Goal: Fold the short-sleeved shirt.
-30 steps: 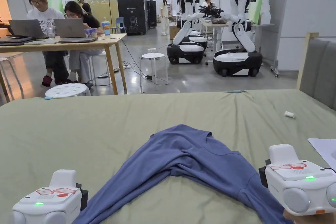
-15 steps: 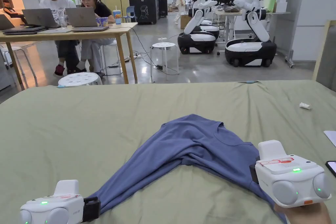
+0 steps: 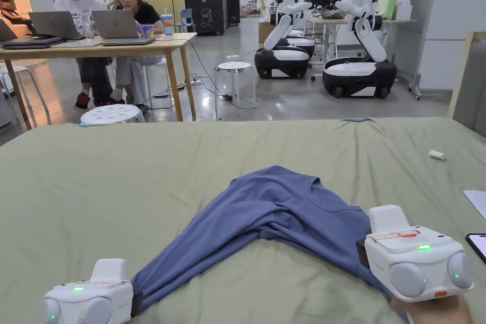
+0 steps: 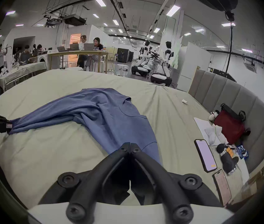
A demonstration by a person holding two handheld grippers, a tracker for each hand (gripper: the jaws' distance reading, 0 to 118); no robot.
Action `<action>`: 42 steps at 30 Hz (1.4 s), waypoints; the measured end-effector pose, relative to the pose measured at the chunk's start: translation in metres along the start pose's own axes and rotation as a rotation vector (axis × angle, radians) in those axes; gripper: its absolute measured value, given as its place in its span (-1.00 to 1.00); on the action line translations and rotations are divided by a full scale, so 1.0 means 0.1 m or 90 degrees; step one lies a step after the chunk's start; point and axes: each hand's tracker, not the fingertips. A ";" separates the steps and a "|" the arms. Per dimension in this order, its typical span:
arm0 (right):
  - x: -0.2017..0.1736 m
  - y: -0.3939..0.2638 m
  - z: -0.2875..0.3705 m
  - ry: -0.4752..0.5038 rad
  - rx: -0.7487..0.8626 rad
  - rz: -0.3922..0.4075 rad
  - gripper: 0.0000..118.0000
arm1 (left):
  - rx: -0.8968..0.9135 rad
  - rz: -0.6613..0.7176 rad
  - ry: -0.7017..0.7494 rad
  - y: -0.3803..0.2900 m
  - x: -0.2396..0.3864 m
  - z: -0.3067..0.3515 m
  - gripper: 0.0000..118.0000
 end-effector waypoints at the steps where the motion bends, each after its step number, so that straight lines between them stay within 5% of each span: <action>1: 0.01 0.02 0.00 0.000 0.002 0.001 -1.00 | 0.013 0.010 -0.008 0.03 -0.01 0.05 -0.98; 10: 0.09 0.61 -0.33 0.032 0.022 0.025 -1.00 | 0.086 -0.006 -0.024 0.44 -0.02 0.26 -0.98; 17: 0.02 1.61 -1.62 0.148 -0.016 0.047 -1.00 | 0.067 -0.031 -0.038 0.53 0.07 -0.06 -0.98; 22: -0.19 2.08 -2.71 0.156 -0.054 0.048 -0.98 | 0.041 -0.031 -0.027 0.67 0.10 -0.36 -0.98; 23: -0.24 2.15 -2.91 0.157 -0.069 0.043 -0.85 | 0.039 -0.031 -0.028 0.70 0.11 -0.40 -0.98; 25: -0.31 2.24 -3.25 0.169 -0.078 0.031 -0.23 | 0.030 -0.037 -0.027 0.75 0.11 -0.45 -0.98; 29: -0.51 2.36 -3.89 0.186 -0.140 0.035 0.26 | 0.008 -0.026 -0.021 0.79 0.09 -0.58 -0.98; 40: -0.84 2.40 -4.95 0.190 -0.292 0.135 0.23 | -0.013 -0.031 -0.028 0.76 0.08 -0.87 -0.98; 42: -0.90 2.37 -4.96 0.186 -0.276 0.152 0.08 | -0.012 -0.033 -0.029 0.75 0.07 -0.86 -0.98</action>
